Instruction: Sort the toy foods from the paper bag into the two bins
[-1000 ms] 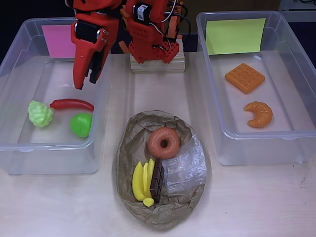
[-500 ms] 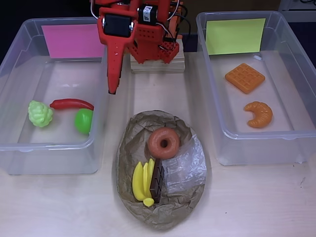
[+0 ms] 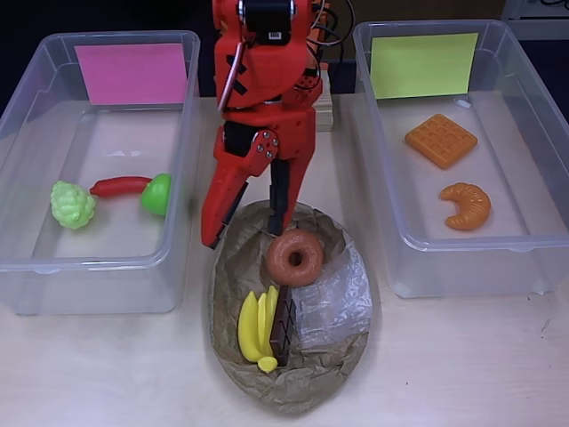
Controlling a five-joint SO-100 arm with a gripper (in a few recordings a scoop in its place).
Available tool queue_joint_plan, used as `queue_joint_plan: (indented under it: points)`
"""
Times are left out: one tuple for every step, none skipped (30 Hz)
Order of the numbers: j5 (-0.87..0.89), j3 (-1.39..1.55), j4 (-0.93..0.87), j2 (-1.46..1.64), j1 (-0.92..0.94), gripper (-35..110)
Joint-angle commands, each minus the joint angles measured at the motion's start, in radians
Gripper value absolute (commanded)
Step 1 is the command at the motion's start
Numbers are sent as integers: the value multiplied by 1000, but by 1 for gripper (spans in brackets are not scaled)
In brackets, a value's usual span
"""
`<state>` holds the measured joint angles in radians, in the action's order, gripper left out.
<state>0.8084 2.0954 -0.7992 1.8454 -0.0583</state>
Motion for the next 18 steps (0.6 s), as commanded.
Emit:
queue_joint_plan:
  points:
    - [187, 8, 80, -58, -63, 43]
    - [230, 6, 101, -83, -69, 42]
    - [268, -2, 118, -107, -74, 42]
    - [296, -14, 141, -137, -80, 42]
    - [333, -28, 166, -167, -84, 42]
    - [368, -41, 189, -199, -91, 42]
    - [399, -60, 209, -232, -95, 42]
    - [433, -80, 224, -262, -100, 41]
    - [457, -100, 233, -291, -103, 40]
    - [474, -121, 241, -319, -103, 40]
    - [491, -141, 250, -348, -103, 40]
    - [502, -158, 262, -374, -103, 39]
    - [512, -175, 272, -400, -103, 38]
    - [520, -193, 276, -428, -101, 38]
    - [522, -210, 279, -454, -98, 37]
    - [522, -224, 282, -479, -95, 37]
    - [517, -235, 287, -500, -92, 36]
    - [512, -242, 293, -522, -91, 36]
